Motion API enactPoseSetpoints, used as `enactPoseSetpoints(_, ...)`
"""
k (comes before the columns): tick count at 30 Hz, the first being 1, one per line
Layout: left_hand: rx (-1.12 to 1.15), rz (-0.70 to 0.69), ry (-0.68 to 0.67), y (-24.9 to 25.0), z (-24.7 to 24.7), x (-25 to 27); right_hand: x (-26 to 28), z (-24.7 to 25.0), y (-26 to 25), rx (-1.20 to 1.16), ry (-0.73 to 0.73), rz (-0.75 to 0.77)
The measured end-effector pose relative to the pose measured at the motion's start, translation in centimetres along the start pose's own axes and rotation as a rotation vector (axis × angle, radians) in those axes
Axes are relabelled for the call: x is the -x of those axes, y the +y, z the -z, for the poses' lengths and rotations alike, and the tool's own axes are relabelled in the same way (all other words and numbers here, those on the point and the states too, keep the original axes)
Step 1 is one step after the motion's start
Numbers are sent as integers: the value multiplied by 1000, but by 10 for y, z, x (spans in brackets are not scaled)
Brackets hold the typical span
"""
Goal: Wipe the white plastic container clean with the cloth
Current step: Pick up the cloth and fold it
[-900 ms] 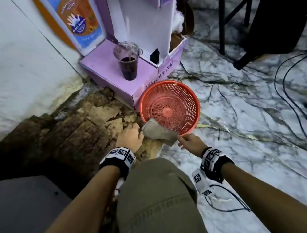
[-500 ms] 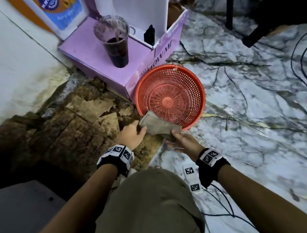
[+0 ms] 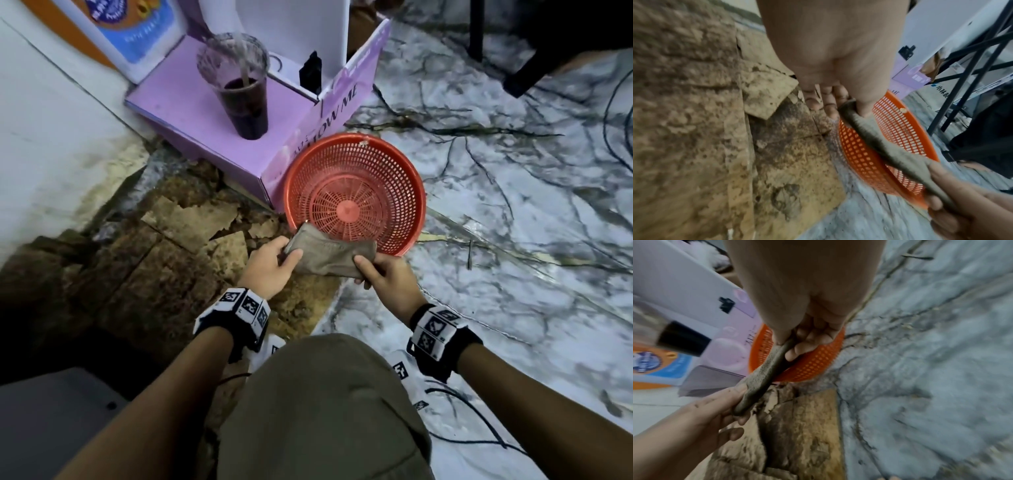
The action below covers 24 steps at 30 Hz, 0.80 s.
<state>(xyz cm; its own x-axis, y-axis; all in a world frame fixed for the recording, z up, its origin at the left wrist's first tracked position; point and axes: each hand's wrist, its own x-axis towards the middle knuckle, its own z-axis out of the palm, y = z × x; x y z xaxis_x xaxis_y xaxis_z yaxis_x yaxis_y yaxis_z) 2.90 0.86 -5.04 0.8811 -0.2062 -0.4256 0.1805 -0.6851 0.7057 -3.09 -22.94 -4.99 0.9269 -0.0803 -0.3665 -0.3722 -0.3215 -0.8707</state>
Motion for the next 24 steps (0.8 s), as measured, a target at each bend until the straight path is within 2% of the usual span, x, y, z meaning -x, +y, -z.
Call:
enactPoseSetpoints(5, 140, -72, 69, 24, 35, 25, 2, 7, -41, -31, -50, 99)
enactPoseSetpoints(12, 236, -131, 261, 62, 117, 90, 15, 17, -146, -43, -202, 243)
enactPoseSetpoints(17, 290, -147, 396, 86, 172, 153, 57, 17, -235, 41, -335, 445)
enactPoseSetpoints(21, 450, -178, 532, 96, 214, 219, 104, 5, -310, 139, -440, 572)
enactPoseSetpoints(24, 475, -188, 606, 98, 235, 270, 136, -13, -353, 294, -452, 700)
